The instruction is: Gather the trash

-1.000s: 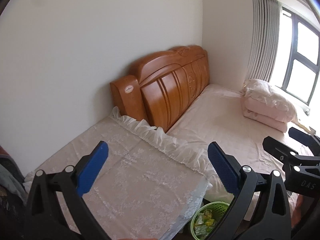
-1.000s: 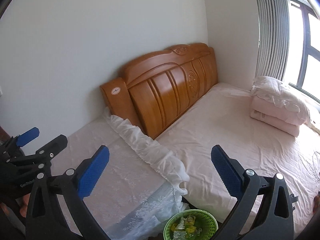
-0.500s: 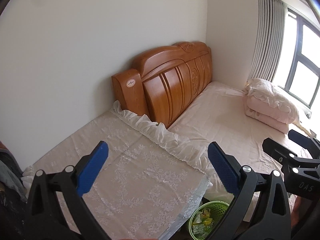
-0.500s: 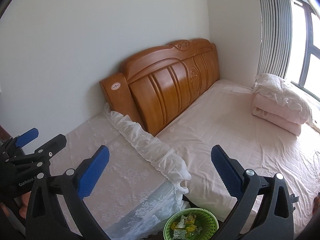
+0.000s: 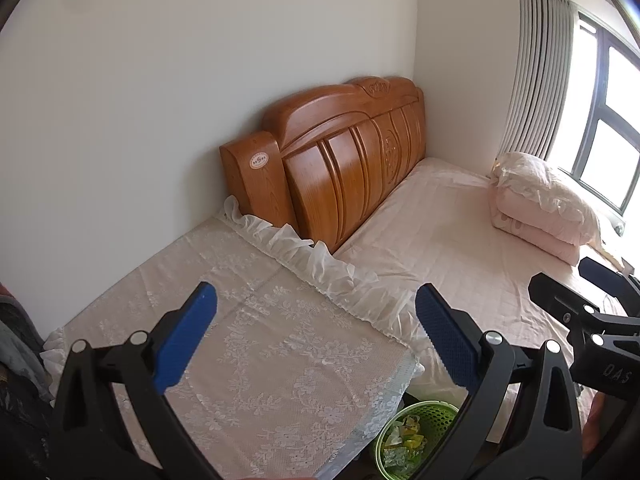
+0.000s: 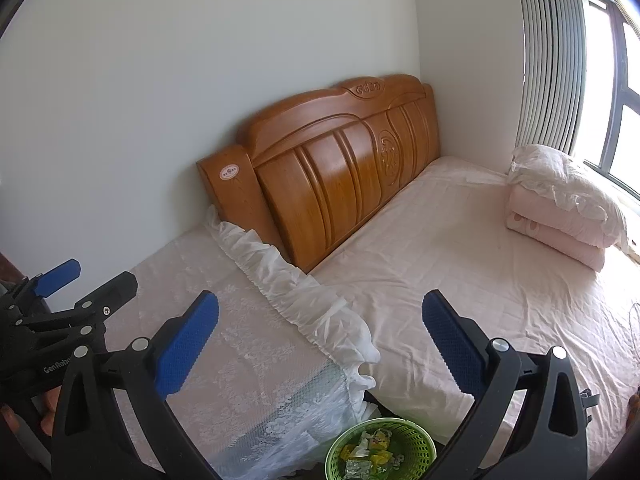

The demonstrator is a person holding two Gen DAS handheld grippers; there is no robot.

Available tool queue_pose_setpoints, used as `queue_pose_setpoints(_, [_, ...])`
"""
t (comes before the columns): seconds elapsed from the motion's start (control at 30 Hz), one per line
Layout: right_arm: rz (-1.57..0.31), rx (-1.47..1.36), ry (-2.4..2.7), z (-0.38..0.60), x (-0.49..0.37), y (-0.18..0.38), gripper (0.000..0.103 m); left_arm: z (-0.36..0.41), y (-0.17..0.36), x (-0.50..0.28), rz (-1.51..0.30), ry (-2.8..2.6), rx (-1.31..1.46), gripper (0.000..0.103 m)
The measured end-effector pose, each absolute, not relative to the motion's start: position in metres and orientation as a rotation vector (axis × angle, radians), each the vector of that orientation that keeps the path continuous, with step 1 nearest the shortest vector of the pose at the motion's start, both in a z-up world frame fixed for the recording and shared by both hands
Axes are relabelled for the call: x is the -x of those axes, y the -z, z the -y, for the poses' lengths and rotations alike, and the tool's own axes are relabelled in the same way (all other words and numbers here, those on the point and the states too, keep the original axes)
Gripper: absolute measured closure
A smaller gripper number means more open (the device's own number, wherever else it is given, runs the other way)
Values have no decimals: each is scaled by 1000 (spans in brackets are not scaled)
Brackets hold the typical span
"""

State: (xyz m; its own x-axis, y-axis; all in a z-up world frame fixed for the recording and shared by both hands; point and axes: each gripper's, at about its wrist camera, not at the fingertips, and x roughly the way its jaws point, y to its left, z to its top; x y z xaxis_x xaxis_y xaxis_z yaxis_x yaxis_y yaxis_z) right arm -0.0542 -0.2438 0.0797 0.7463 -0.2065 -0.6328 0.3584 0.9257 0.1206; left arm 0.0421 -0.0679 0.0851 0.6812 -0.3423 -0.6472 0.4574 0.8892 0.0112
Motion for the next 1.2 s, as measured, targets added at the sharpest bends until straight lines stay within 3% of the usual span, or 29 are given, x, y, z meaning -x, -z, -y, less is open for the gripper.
queue_pose_setpoints(1.2, [-673,-250,250,228,50,-76,2,55,-81,-43,-711,386,-176,8])
